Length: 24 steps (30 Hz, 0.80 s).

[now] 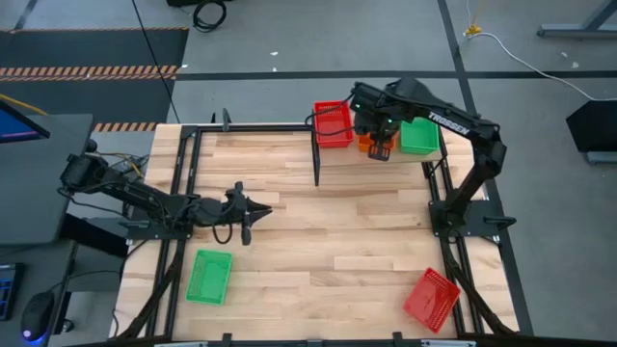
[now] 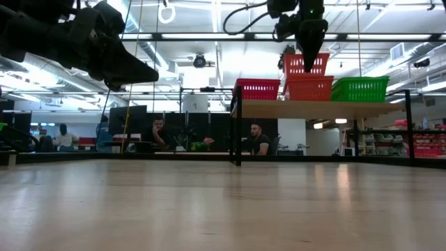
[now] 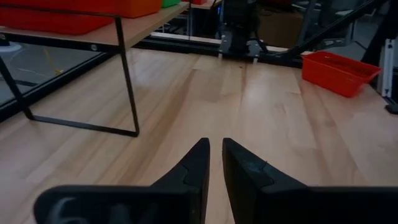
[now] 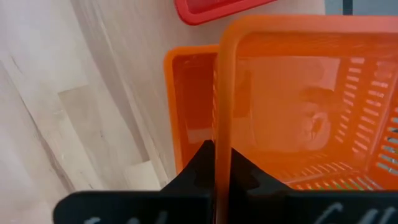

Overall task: Stack baskets on shelf by color
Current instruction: Stack the orange bin on top of the orange bin on the shelf, then stack the red bin on top of the red bin on the shelf

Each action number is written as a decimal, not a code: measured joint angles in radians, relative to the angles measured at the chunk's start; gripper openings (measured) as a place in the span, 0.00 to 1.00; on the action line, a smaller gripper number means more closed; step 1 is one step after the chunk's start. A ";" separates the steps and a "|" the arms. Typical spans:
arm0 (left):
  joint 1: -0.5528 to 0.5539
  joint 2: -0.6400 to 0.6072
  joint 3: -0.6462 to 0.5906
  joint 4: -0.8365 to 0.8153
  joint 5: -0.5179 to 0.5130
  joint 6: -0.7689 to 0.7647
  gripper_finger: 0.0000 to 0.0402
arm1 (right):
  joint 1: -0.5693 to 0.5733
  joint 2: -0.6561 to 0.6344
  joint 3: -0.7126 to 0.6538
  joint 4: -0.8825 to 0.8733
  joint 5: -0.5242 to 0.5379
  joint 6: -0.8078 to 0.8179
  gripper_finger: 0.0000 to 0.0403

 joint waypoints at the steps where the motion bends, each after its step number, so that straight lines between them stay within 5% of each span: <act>1: 0.002 0.000 0.000 -0.004 0.000 0.000 0.12 | 0.000 0.004 0.000 0.000 0.000 0.000 0.03; 24: -0.005 0.000 0.000 -0.022 0.002 -0.034 0.12 | 0.015 0.017 -0.046 -0.005 -0.032 0.113 0.33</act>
